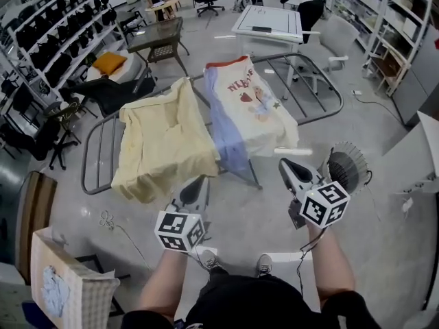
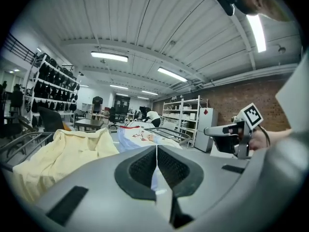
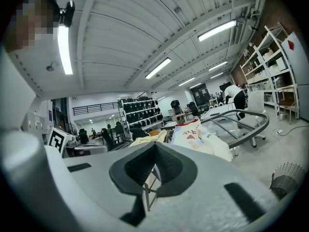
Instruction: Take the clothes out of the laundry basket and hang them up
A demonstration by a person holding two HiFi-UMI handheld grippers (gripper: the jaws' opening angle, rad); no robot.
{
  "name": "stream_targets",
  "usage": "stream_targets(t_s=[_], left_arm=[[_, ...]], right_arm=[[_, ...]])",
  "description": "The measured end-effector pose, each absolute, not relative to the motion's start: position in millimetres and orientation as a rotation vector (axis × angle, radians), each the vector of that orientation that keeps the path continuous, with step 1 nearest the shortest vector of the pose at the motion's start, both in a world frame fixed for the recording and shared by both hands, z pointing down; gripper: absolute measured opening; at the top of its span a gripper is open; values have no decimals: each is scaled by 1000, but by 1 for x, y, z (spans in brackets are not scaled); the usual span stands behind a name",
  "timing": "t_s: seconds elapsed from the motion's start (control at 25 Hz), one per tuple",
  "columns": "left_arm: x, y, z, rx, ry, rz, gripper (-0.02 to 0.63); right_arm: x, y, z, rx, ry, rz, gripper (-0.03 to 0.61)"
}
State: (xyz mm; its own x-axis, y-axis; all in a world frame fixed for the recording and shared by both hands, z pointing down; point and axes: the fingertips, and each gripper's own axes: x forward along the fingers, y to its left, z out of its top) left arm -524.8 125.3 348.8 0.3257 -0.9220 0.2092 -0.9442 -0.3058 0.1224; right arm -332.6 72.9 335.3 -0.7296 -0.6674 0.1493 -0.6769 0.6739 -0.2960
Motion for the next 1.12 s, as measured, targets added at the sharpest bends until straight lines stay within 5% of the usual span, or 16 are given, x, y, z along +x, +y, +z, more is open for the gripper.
stream_targets(t_s=[0.36, 1.12], left_arm=[[-445, 172, 361, 2261, -1821, 170, 9], [-398, 185, 384, 2334, -1656, 199, 9]], right_arm=[[-266, 93, 361, 961, -2889, 592, 5], [-213, 136, 395, 1143, -2804, 706, 5]])
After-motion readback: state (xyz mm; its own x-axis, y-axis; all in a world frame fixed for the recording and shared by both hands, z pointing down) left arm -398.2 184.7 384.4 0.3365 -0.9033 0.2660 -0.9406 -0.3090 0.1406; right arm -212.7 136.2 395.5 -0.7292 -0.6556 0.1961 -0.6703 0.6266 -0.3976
